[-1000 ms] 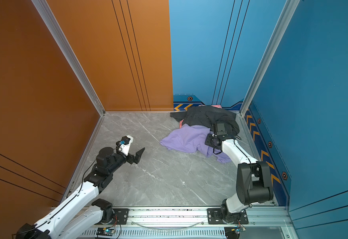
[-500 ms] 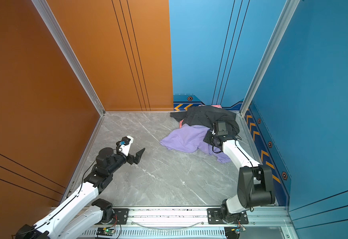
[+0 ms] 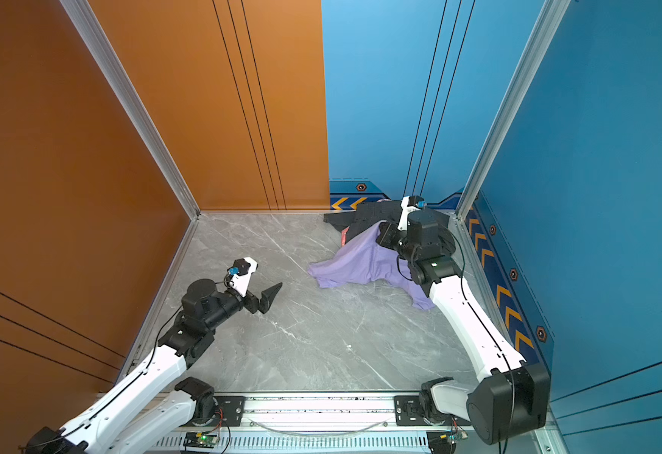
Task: Pick out a specific cloth from the pile
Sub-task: 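Regrasp the lavender shirt with the right gripper and lift it, then reach the left gripper to the hanging lavender shirt and grasp it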
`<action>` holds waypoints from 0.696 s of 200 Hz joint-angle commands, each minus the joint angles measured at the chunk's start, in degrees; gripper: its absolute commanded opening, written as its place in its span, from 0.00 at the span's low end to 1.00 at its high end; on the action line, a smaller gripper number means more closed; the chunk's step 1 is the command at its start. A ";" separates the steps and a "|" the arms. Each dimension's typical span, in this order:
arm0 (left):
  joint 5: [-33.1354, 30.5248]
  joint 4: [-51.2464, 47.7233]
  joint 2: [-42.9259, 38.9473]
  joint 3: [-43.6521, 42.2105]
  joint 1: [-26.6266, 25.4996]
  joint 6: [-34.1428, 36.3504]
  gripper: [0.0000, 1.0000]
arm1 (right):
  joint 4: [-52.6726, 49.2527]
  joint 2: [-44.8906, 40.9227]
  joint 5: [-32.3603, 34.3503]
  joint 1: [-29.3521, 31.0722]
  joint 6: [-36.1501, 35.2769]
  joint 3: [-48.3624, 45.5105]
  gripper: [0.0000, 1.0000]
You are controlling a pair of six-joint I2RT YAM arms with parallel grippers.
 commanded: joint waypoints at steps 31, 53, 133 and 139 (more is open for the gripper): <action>7.11 1.54 1.81 9.50 -1.75 -4.42 0.98 | -3.08 5.98 -3.13 12.06 -5.64 15.56 0.00; 7.26 1.51 3.10 11.79 -2.05 -4.46 0.98 | -4.68 9.62 -5.31 16.70 -6.34 20.07 0.00; 3.21 1.54 7.01 13.70 -1.77 -3.50 0.98 | -7.24 14.48 -8.76 26.31 -11.26 23.23 0.00; 3.05 1.56 7.68 13.95 -1.77 -3.61 0.98 | -7.19 14.33 -8.89 26.62 -11.47 22.74 0.00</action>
